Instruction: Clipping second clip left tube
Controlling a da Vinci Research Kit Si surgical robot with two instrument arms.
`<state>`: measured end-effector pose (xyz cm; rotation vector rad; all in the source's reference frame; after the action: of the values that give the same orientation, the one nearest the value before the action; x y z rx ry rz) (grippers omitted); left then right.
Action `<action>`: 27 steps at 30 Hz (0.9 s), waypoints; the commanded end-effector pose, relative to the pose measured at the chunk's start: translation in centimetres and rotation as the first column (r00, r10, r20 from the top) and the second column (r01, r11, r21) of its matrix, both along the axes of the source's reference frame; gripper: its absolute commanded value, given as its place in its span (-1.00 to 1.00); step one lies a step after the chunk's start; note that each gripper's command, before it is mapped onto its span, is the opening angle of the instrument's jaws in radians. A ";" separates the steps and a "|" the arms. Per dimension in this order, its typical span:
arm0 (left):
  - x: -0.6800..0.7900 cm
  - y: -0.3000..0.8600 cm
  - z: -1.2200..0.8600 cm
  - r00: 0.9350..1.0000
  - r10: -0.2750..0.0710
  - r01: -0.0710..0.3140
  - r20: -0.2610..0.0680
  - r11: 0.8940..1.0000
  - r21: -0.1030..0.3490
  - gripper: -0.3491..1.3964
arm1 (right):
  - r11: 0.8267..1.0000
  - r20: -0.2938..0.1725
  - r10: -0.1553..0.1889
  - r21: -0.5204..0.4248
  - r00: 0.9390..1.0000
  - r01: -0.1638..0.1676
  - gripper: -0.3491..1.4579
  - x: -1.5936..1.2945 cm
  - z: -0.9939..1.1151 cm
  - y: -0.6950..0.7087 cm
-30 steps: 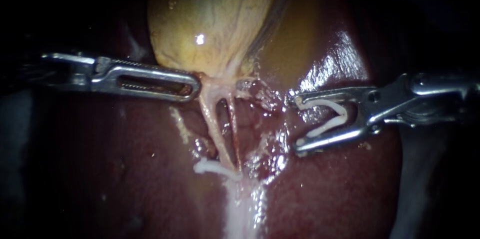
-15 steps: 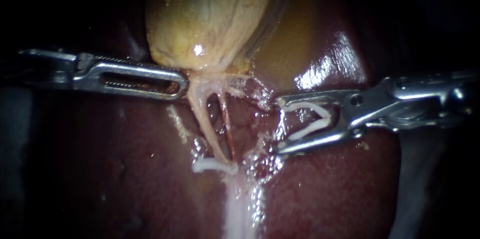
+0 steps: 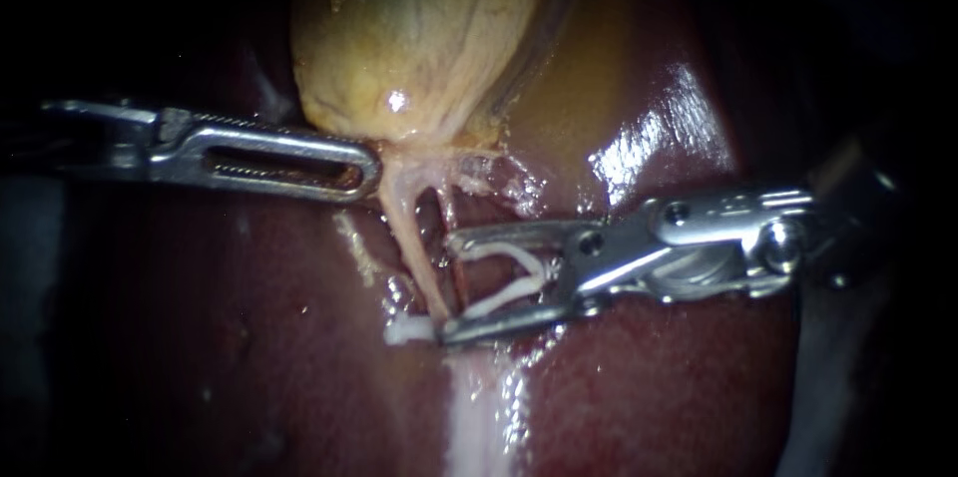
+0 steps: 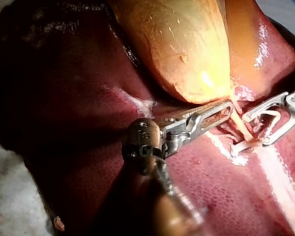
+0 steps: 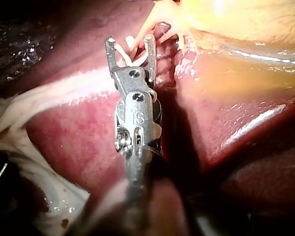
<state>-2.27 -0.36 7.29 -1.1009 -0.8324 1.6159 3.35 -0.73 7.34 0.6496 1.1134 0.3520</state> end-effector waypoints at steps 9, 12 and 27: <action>-0.02 -0.01 -0.03 1.000 -0.003 0.003 -0.001 1.000 0.005 -1.00 | 1.000 0.010 -0.013 0.020 1.000 0.012 -0.07 0.15 0.19 -0.11; -0.03 -0.01 -0.03 1.000 -0.003 0.003 -0.001 1.000 0.005 -1.00 | 0.999 0.006 -0.021 0.038 1.000 0.021 -0.07 0.23 0.21 -0.17; -0.04 0.00 -0.02 1.000 -0.004 0.004 -0.002 1.000 0.005 -1.00 | 0.997 0.009 -0.024 0.075 1.000 0.024 -0.14 0.42 0.35 -0.30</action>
<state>-2.31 -0.37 7.26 -1.0970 -0.8329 1.6102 3.77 -1.03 7.70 0.7306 1.0853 0.3810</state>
